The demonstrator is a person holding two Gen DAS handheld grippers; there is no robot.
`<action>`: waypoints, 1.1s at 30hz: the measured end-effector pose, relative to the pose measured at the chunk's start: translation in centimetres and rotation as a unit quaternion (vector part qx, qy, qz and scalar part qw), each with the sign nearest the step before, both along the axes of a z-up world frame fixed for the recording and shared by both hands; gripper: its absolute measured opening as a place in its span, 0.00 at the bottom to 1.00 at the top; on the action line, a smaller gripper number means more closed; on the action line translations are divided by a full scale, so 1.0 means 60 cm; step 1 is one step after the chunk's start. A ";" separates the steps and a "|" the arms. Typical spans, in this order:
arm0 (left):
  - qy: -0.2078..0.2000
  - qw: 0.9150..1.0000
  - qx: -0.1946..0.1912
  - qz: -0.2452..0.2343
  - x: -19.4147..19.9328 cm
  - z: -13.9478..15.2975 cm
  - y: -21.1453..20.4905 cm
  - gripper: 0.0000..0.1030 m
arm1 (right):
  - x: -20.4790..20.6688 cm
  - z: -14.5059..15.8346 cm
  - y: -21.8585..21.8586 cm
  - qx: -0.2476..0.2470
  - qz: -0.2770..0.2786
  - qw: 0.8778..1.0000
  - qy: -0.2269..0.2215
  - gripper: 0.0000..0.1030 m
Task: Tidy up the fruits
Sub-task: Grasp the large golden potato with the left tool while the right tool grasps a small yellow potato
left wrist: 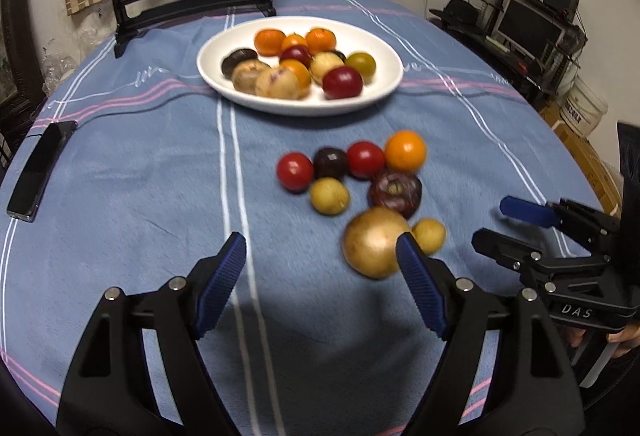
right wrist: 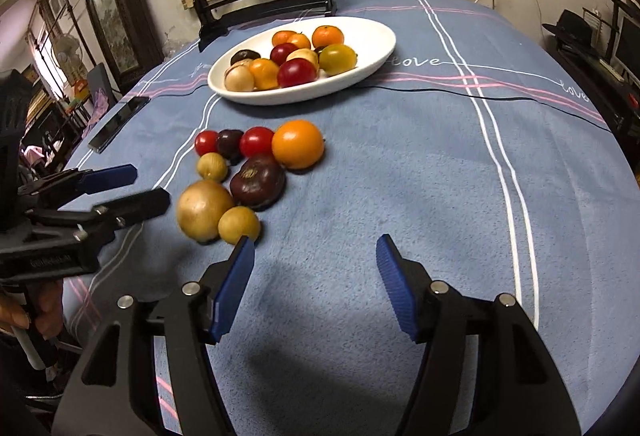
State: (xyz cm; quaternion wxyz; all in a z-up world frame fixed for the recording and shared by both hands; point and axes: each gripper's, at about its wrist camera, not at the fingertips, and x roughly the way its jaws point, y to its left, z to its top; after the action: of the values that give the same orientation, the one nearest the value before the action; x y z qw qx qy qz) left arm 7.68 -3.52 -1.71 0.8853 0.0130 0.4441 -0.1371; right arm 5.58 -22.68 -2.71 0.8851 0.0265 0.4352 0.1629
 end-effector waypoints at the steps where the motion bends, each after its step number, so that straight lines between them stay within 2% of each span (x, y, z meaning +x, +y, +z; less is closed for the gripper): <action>1: 0.005 1.000 0.001 -0.005 -0.001 -0.005 -0.005 0.77 | -0.001 0.000 0.000 0.000 0.001 1.000 0.000 0.62; 11: 0.051 0.998 -0.001 -0.044 0.017 -0.049 -0.039 0.77 | 0.001 0.001 -0.018 0.013 -0.006 1.000 -0.003 0.62; 21: 0.036 0.997 0.023 -0.061 0.034 -0.054 -0.057 0.76 | 0.002 0.000 -0.021 0.016 -0.008 1.000 -0.002 0.62; 22: 0.034 0.997 0.023 -0.064 0.033 -0.054 -0.057 0.75 | 0.003 0.000 -0.023 0.012 -0.014 1.000 -0.002 0.62; 24: 0.026 0.997 0.028 -0.063 0.032 -0.053 -0.057 0.65 | 0.005 -0.001 -0.028 0.007 -0.026 1.000 -0.003 0.62; 26: 0.021 0.997 0.018 -0.072 0.032 -0.051 -0.056 0.49 | 0.007 -0.001 -0.032 0.003 -0.035 0.999 -0.002 0.62; 27: 0.019 0.997 0.014 -0.076 0.031 -0.050 -0.056 0.45 | 0.008 -0.002 -0.033 0.003 -0.039 0.999 -0.001 0.62; 33: 0.022 0.998 0.009 -0.063 0.025 -0.044 -0.037 0.44 | 0.004 0.003 -0.010 0.000 -0.012 1.000 -0.001 0.62</action>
State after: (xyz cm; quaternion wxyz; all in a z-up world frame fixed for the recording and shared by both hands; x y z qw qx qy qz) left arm 9.19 -5.73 -4.37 0.8651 0.0459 0.4626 -0.1884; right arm 5.80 -23.30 -2.53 0.8873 0.0321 0.4341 0.1523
